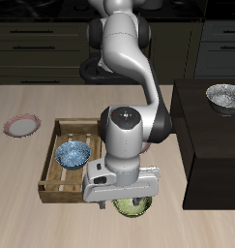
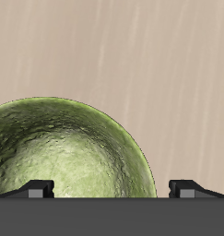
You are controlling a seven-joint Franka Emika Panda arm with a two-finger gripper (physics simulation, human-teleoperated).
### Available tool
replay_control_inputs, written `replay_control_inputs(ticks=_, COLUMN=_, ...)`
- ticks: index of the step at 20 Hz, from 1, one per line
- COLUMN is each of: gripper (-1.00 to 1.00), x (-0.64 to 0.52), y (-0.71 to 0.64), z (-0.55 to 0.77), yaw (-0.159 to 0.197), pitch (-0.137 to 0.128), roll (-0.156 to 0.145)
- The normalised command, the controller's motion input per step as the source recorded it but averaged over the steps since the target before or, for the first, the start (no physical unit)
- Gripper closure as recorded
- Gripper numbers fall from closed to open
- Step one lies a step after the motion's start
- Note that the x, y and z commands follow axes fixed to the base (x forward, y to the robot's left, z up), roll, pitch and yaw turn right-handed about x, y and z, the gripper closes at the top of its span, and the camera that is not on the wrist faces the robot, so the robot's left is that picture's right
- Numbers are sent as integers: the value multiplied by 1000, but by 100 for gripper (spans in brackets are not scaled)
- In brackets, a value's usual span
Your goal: Place the green bowl onto the plate that is in the table center and place the black bowl onto the plate that is next to the blue bowl
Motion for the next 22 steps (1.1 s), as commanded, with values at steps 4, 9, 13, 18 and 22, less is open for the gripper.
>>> replay_control_inputs(ticks=4, gripper=100, x=-87, y=-361, z=-111, yaw=-37, pitch=-1, roll=-41)
replay_control_inputs(ticks=9, gripper=100, x=-49, y=-245, z=63, yaw=-36, pitch=-14, roll=-4)
replay_control_inputs(ticks=13, gripper=100, x=-9, y=-146, z=66, yaw=-10, pitch=-15, roll=-6)
replay_control_inputs(ticks=18, gripper=100, x=-29, y=21, z=155, yaw=-7, pitch=-23, roll=1)
replay_control_inputs(ticks=22, gripper=100, x=-178, y=173, z=395, yaw=-32, pitch=-85, roll=8)
